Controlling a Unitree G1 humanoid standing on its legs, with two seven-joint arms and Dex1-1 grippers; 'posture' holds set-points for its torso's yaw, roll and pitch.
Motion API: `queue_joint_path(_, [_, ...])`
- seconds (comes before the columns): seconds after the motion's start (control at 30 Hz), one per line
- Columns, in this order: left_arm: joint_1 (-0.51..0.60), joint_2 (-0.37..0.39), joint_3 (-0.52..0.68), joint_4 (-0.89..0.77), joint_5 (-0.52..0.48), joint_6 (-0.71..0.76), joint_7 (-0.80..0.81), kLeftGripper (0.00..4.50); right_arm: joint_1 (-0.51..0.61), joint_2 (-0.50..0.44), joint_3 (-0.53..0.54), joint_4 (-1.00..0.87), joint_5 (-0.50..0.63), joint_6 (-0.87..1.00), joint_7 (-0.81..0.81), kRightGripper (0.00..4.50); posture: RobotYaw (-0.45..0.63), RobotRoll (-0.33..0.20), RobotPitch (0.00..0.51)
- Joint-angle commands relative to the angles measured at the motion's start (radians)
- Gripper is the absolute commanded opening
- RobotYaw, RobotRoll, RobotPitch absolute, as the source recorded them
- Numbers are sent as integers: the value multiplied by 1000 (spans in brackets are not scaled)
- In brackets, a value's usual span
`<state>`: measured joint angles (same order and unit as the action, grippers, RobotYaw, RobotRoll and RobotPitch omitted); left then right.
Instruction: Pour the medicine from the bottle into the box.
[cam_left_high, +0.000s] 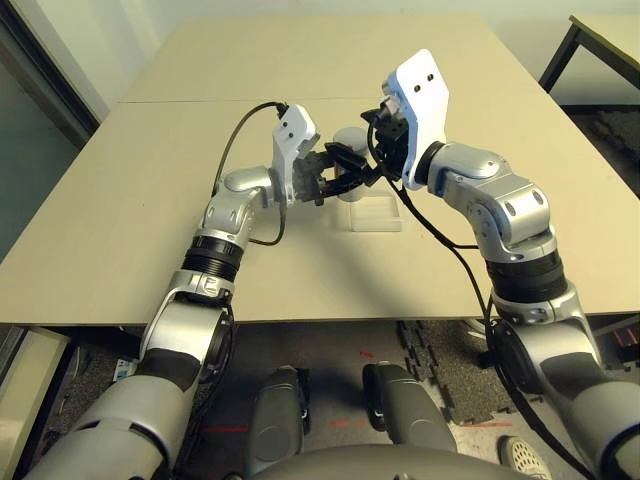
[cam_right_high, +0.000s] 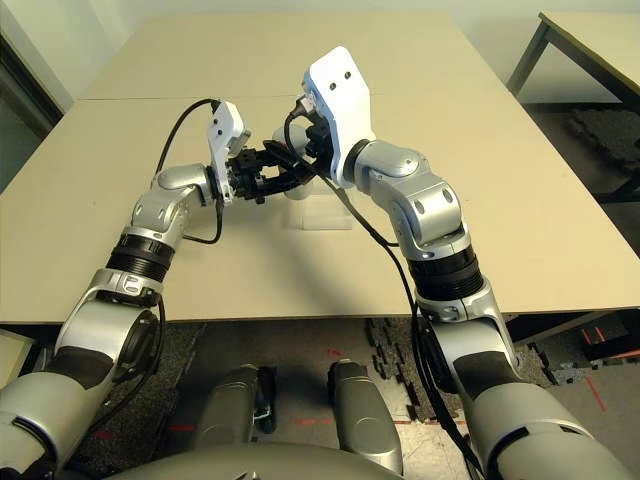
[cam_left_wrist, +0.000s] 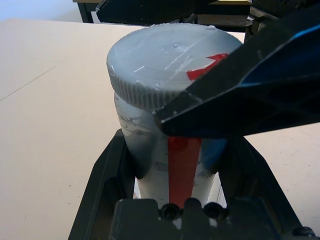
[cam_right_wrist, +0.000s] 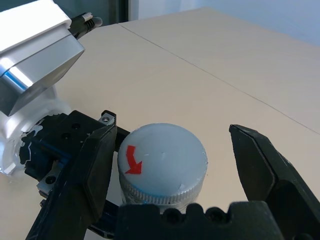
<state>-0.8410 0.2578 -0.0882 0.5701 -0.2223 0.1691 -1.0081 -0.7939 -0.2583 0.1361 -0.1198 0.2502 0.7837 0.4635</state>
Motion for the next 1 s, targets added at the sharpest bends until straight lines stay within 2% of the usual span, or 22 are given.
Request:
queue_joint_path(0.03, [3, 3, -5, 3, 10, -1, 0, 2479, -7, -4, -7, -5, 6, 9, 7, 4500, -168, 0, 94])
queue_joint_path(0.07, [3, 3, -5, 3, 9, -1, 0, 2479, -7, -6, -5, -5, 5, 9, 9, 4500, -167, 0, 92])
queue_joint_path(0.13, [1, 4, -3, 0, 8, 2, 0, 2479, -4, -9, 1, -10, 4, 12, 14, 4129, -166, 0, 91])
queue_joint_path(0.27, [-3, 5, -1, 0, 6, 7, 1, 2479, 3, -13, 10, -19, 4, 17, 22, 2789, -167, 0, 89])
queue_joint_path(0.3, [-3, 5, 0, 1, 6, 7, 1, 2479, 4, -14, 12, -21, 3, 18, 24, 2574, -167, 0, 89])
queue_joint_path(0.57, [-5, 5, -1, -9, 1, 5, -8, 2479, 11, -25, 19, -33, 8, 24, 45, 2574, -167, 0, 86])
queue_joint_path(0.7, [-7, 13, -12, -44, -8, 12, -49, 2479, -2, -35, -12, -18, 76, 20, 130, 2574, -167, 0, 85])
queue_joint_path(0.8, [-12, 25, -21, -69, -15, 21, -94, 2479, -33, -75, -43, 26, 153, -29, 282, 2574, -164, 0, 84])
queue_joint_path(1.0, [-14, 41, -31, -148, -40, 64, -157, 2479, -120, -144, -57, 206, 222, -218, 617, 2574, -134, 0, 96])
